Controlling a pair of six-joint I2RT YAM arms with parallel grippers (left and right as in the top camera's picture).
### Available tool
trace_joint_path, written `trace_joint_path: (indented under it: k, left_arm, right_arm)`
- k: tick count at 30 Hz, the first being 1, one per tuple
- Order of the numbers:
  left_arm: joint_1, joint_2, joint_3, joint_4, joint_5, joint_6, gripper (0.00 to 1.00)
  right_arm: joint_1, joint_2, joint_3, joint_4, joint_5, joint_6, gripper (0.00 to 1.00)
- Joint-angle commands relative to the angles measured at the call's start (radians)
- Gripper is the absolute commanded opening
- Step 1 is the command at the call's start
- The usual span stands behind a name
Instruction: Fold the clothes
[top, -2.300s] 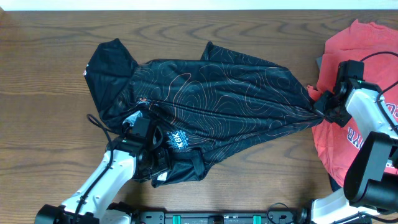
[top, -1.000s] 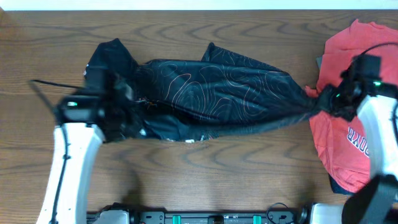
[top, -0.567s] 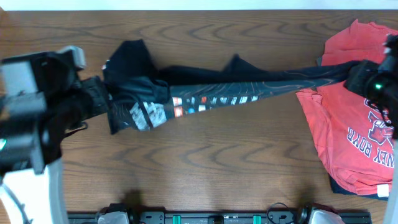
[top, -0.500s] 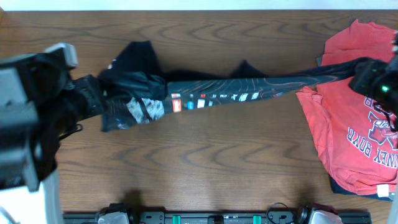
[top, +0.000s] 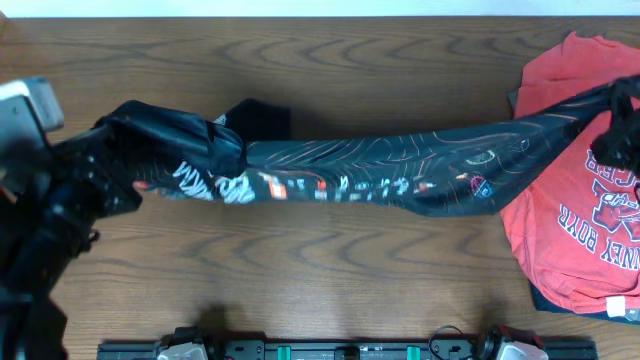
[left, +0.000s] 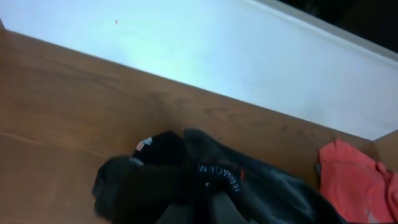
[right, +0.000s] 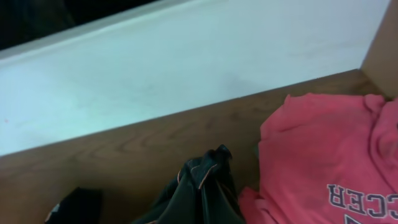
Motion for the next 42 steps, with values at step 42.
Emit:
trace_joint_path:
  k: [42]
  left_arm:
    - [0.05,0.656,0.419,0.424,0.101,-0.083,0.06]
  right_arm:
    - [0.167,0.68,0.423,0.309,0.405,0.071,0.01]
